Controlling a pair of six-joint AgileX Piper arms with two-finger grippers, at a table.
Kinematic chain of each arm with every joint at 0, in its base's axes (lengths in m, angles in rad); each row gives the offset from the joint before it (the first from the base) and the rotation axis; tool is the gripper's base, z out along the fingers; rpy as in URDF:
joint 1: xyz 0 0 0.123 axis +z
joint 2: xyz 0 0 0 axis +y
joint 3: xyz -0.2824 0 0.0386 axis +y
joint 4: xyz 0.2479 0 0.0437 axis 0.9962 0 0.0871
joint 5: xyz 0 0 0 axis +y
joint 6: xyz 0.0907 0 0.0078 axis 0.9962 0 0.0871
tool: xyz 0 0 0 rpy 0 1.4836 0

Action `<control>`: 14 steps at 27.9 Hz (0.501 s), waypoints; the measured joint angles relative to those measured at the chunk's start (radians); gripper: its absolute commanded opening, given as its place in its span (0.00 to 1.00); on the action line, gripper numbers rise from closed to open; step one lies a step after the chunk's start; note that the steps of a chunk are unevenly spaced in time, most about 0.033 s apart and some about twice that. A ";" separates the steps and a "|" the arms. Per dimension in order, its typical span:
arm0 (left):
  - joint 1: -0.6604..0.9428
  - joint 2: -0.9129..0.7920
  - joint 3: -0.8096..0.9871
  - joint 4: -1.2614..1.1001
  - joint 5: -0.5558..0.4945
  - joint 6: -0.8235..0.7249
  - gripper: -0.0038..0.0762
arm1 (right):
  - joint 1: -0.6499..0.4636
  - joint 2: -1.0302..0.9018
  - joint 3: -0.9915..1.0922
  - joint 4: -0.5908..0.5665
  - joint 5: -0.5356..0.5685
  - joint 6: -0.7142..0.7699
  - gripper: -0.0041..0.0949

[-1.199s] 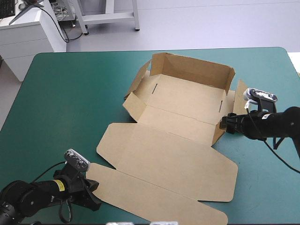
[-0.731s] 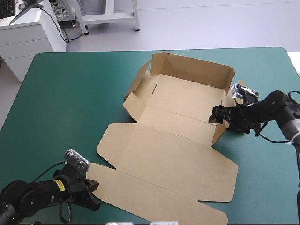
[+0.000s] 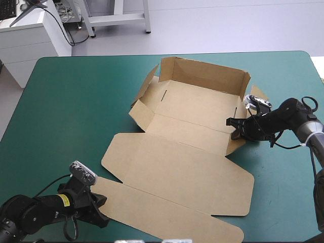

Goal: Fold the box

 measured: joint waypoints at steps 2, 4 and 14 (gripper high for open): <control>0.000 0.000 0.000 0.000 -0.007 0.000 0.04 | 0.000 0.000 0.000 0.003 0.000 -0.030 0.03; 0.000 0.000 0.000 -0.003 -0.016 0.000 0.04 | 0.000 0.000 0.000 0.003 0.000 -0.058 0.03; 0.000 0.000 -0.058 -0.008 -0.019 0.000 0.04 | 0.000 0.001 -0.106 -0.103 0.060 -0.150 0.03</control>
